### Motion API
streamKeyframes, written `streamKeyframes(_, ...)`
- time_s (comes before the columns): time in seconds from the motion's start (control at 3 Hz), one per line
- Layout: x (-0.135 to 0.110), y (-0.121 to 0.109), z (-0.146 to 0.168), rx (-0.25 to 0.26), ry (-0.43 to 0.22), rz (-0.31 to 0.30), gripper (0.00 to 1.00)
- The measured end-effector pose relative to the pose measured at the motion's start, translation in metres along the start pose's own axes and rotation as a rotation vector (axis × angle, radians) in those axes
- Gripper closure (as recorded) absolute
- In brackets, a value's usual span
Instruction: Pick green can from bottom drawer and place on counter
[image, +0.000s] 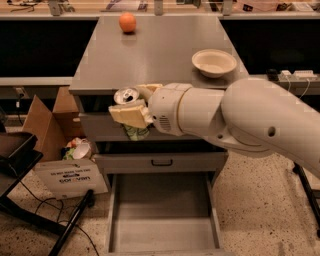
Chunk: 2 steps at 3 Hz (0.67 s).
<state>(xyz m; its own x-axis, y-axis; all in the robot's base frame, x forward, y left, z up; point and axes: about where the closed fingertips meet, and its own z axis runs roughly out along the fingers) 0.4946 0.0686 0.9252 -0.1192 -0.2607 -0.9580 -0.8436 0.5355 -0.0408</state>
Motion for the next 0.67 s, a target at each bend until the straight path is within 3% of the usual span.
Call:
streamKeyframes(0.33, -0.025, -0.028, -0.007, 0.002, -0.031, -0.011, 1.0)
streamKeyframes(0.67, -0.063, -0.074, -0.016, 0.027, -0.075, -0.005, 1.0)
